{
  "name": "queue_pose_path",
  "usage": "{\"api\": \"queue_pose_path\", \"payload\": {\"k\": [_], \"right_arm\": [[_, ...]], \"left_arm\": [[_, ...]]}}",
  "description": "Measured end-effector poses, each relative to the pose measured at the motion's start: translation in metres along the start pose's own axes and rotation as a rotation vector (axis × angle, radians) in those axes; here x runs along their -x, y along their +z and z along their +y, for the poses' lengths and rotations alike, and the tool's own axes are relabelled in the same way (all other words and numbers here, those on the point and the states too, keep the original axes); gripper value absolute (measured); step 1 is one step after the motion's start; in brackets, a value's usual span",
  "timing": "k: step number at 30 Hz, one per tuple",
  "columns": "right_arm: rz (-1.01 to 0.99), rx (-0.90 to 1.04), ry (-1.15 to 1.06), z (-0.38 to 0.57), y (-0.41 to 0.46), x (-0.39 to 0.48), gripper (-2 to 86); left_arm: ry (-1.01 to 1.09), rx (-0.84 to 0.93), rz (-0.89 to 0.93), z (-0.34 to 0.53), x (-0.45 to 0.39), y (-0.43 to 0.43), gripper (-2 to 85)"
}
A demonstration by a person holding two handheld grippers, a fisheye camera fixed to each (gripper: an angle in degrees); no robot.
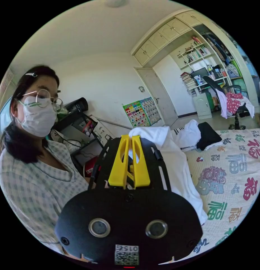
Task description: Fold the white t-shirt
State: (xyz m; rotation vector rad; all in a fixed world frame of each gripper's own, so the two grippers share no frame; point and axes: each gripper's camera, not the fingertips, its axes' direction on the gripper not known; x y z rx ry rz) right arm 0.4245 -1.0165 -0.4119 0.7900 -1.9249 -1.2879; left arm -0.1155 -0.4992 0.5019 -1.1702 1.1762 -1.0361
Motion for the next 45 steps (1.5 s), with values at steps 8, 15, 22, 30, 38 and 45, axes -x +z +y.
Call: {"api": "queue_pose_path", "payload": {"k": [8,15,22,30,38,45], "right_arm": [[0.215,0.045,-0.016,-0.015,-0.032,0.061,0.5],[0.216,-0.003,-0.043,-0.014,-0.075,0.1,0.5],[0.336,0.121,-0.029,-0.041,-0.026,0.074,1.5],[0.224,0.469,0.211,0.033,0.049,-0.068,6.2],[0.363,0.763,0.513,0.166,0.053,-0.143,8.9],[0.231,0.573,0.556,0.156,0.023,-0.156,0.4]], "left_arm": [[0.08,0.044,-0.175,-0.01,-0.07,-0.025,3.3],[0.218,0.042,-0.208,-0.035,-0.123,-0.047,8.4],[0.2,0.185,-0.21,0.014,-0.119,0.016,9.6],[-0.421,0.297,-0.269,0.1,0.022,0.037,12.8],[-0.267,0.366,-0.236,0.085,0.025,0.061,17.7],[-0.227,0.652,-0.346,0.073,0.06,0.109,4.7]]}}
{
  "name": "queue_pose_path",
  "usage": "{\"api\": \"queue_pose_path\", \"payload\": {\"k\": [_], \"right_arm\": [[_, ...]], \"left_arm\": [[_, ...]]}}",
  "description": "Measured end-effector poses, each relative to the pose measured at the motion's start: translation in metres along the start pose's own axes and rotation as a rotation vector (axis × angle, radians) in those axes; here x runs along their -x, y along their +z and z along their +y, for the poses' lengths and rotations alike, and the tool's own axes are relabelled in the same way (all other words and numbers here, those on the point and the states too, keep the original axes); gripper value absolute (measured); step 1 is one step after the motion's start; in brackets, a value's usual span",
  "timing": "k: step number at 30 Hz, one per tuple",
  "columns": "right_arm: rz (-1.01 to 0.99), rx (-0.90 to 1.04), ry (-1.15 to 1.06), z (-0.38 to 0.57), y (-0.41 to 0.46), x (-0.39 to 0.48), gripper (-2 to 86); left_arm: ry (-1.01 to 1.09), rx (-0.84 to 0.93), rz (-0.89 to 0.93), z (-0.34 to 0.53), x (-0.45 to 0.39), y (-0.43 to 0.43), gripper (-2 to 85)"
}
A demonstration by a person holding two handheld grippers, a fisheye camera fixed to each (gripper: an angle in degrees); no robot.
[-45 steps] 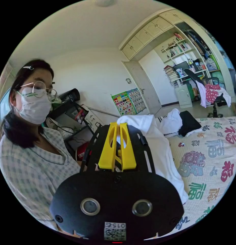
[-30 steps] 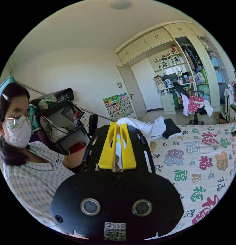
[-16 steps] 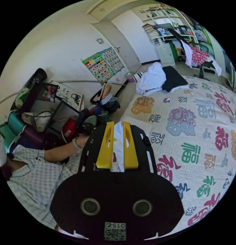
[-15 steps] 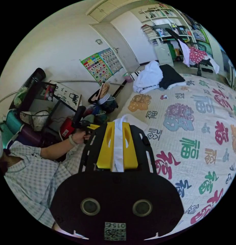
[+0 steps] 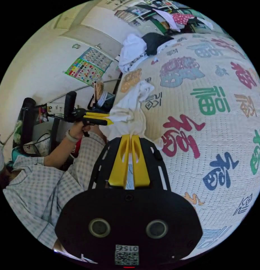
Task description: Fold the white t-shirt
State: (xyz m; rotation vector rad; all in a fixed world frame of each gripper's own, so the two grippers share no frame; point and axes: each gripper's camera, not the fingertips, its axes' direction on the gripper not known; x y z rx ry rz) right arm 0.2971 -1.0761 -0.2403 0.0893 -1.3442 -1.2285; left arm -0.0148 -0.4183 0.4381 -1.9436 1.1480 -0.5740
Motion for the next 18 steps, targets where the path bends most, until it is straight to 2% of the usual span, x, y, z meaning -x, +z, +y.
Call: {"api": "queue_pose_path", "payload": {"k": [2,4,7,9,12,15,17,18], "right_arm": [[-0.054,-0.141,-0.049,-0.005,-0.043,0.004,-0.1],[-0.095,-0.246,-0.119,-0.01,-0.078,0.015,-0.2],[0.069,-0.373,-0.249,-0.007,-0.138,0.051,-0.3],[0.153,-0.423,-0.326,0.006,-0.165,0.072,-0.3],[0.234,-0.403,-0.347,0.032,-0.182,0.079,-0.3],[0.322,-0.286,-0.132,0.055,-0.161,0.033,-0.2],[0.187,-0.094,0.082,0.077,-0.122,-0.029,-0.1],[0.138,-0.067,0.125,0.085,-0.112,-0.043,-0.1]], "left_arm": [[-0.037,-0.139,0.135,0.0,0.02,-0.026,3.1],[-0.082,-0.362,0.328,0.003,0.046,-0.068,2.0],[-0.137,-0.618,0.379,0.024,0.067,-0.122,1.2],[-0.134,-0.705,0.422,0.04,0.079,-0.138,0.9],[-0.182,-0.677,0.385,0.061,0.096,-0.133,0.8],[-0.3,-0.55,0.472,0.078,0.119,-0.091,0.9],[-0.381,-0.459,0.518,0.086,0.131,-0.059,1.0],[-0.431,-0.419,0.543,0.091,0.135,-0.042,1.1]]}}
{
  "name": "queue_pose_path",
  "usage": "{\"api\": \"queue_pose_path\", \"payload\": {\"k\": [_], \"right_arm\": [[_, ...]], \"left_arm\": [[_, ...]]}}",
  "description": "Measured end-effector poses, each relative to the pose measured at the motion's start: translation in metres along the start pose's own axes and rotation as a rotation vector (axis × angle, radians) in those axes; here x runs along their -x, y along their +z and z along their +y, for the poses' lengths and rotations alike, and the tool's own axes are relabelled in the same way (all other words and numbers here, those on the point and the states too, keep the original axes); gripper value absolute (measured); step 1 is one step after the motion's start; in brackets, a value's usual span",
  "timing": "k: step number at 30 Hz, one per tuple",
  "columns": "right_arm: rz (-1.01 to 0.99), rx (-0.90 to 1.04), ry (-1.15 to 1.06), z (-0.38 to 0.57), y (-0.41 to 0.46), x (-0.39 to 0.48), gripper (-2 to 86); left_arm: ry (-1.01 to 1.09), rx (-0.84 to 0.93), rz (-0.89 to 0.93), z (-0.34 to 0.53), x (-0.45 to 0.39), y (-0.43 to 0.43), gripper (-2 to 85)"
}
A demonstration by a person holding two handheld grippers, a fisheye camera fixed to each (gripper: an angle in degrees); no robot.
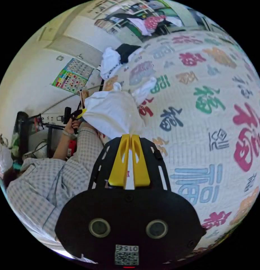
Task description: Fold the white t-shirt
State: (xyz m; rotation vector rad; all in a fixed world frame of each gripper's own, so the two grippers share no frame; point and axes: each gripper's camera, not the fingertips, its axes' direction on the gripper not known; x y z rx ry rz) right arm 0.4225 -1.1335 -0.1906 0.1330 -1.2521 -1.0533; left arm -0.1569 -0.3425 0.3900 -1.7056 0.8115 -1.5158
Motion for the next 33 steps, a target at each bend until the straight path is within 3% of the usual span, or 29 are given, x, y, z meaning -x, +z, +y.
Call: {"api": "queue_pose_path", "payload": {"k": [4,7,9,10,13,15,19,23,28,33], "right_arm": [[-0.156,-0.041,0.236,0.049,0.043,-0.051,-0.1],[-0.218,-0.014,0.219,0.056,0.049,-0.057,-0.2],[-0.215,0.137,0.122,0.05,0.056,-0.046,-0.2],[-0.306,0.22,0.009,0.045,0.061,-0.031,-0.2],[-0.464,0.192,-0.337,0.033,0.06,0.032,-0.2],[-0.48,0.163,-0.49,0.03,0.07,0.074,-0.2],[-0.44,0.295,-0.765,0.039,0.134,0.155,-0.2],[-0.324,0.378,-0.769,0.06,0.186,0.184,-0.1],[-0.233,0.271,-0.794,0.088,0.186,0.202,0.2],[-0.206,0.332,-0.794,0.1,0.194,0.213,2.1]], "left_arm": [[0.002,0.008,0.022,0.016,0.01,0.011,1.7],[0.025,0.011,-0.016,0.015,0.005,0.006,2.9],[0.029,0.019,-0.045,0.013,0.003,0.002,5.0],[0.021,0.013,-0.09,0.013,0.003,-0.003,6.3],[0.008,-0.069,-0.234,0.016,-0.001,-0.021,8.4],[0.068,-0.066,-0.207,0.019,-0.012,-0.024,9.6],[0.204,0.085,-0.051,0.025,-0.049,0.004,12.6],[0.25,0.204,-0.103,0.025,-0.069,0.048,14.0],[0.364,0.56,-0.42,0.032,-0.089,0.134,12.3],[0.493,0.671,-0.587,0.041,-0.107,0.157,1.7]]}}
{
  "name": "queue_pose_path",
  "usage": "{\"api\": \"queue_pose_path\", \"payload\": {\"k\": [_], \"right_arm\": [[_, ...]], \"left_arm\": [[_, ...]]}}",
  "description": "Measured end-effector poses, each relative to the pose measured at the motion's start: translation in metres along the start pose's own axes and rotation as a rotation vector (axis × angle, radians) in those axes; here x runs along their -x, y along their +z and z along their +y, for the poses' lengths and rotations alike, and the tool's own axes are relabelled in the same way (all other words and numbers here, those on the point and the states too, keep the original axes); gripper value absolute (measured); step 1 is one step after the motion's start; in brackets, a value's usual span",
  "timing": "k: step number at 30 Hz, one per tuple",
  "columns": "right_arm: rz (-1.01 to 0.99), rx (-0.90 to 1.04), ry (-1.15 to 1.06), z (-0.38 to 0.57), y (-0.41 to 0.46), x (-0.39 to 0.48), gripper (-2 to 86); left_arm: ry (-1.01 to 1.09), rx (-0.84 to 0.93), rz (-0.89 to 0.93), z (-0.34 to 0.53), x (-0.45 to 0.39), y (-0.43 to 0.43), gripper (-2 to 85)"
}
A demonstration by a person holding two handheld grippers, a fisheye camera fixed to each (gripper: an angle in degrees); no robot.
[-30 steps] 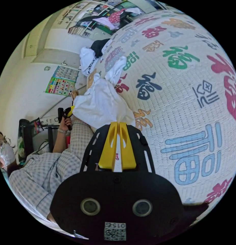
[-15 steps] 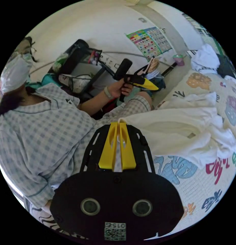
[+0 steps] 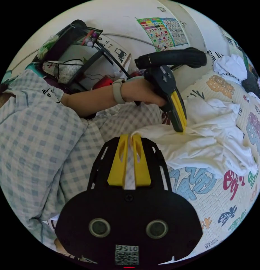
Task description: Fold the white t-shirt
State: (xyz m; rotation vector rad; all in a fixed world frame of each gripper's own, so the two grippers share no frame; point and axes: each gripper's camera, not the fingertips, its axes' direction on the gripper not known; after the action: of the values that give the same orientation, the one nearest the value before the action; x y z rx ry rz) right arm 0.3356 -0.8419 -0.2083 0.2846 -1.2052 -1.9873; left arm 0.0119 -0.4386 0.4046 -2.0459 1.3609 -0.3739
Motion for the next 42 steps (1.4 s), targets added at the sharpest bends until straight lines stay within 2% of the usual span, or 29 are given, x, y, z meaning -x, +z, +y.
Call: {"api": "queue_pose_path", "payload": {"k": [3,7,9,11,13,16,17,20,27,32,39,41,42], "right_arm": [[0.127,0.108,-0.041,0.002,-0.004,0.014,3.4],[0.341,0.011,-0.018,0.002,-0.041,0.009,3.3],[0.419,-0.016,-0.024,-0.01,-0.049,0.006,4.4],[0.585,-0.076,-0.103,-0.032,-0.045,0.008,5.7],[0.635,-0.077,-0.144,-0.052,-0.034,0.003,6.7],[0.456,-0.006,-0.159,-0.084,-0.013,-0.011,7.2],[0.415,0.014,-0.137,-0.092,-0.007,-0.015,4.1],[0.434,-0.015,-0.087,-0.099,-0.004,-0.019,0.9],[0.522,-0.122,0.005,-0.104,-0.029,0.003,-0.4],[0.536,-0.304,0.051,-0.111,-0.084,0.046,-0.5],[0.617,-0.389,0.044,-0.136,-0.122,0.093,-0.5],[0.624,-0.405,0.033,-0.143,-0.128,0.107,-0.5],[0.621,-0.41,0.033,-0.145,-0.129,0.11,-0.5]], "left_arm": [[-0.025,-0.129,0.065,0.021,0.005,-0.02,0.3],[-0.019,-0.415,0.277,0.063,0.019,-0.06,-0.1],[0.002,-0.49,0.284,0.076,0.017,-0.075,-0.2],[0.029,-0.526,0.282,0.085,0.012,-0.087,-0.2],[0.068,-0.557,0.29,0.091,0.003,-0.098,-0.2],[0.084,-0.565,0.286,0.096,-0.007,-0.103,-0.3],[0.085,-0.563,0.281,0.097,-0.009,-0.104,-0.3],[0.11,-0.551,0.269,0.103,-0.022,-0.105,-0.2],[0.072,-0.566,0.269,0.115,-0.041,-0.102,2.8],[-0.038,-0.576,0.115,0.128,-0.077,-0.1,8.6],[-0.024,-0.5,-0.085,0.109,-0.175,-0.068,11.3],[-0.025,-0.539,-0.063,0.108,-0.183,-0.071,11.4],[-0.049,-0.572,-0.116,0.11,-0.189,-0.076,11.3]]}}
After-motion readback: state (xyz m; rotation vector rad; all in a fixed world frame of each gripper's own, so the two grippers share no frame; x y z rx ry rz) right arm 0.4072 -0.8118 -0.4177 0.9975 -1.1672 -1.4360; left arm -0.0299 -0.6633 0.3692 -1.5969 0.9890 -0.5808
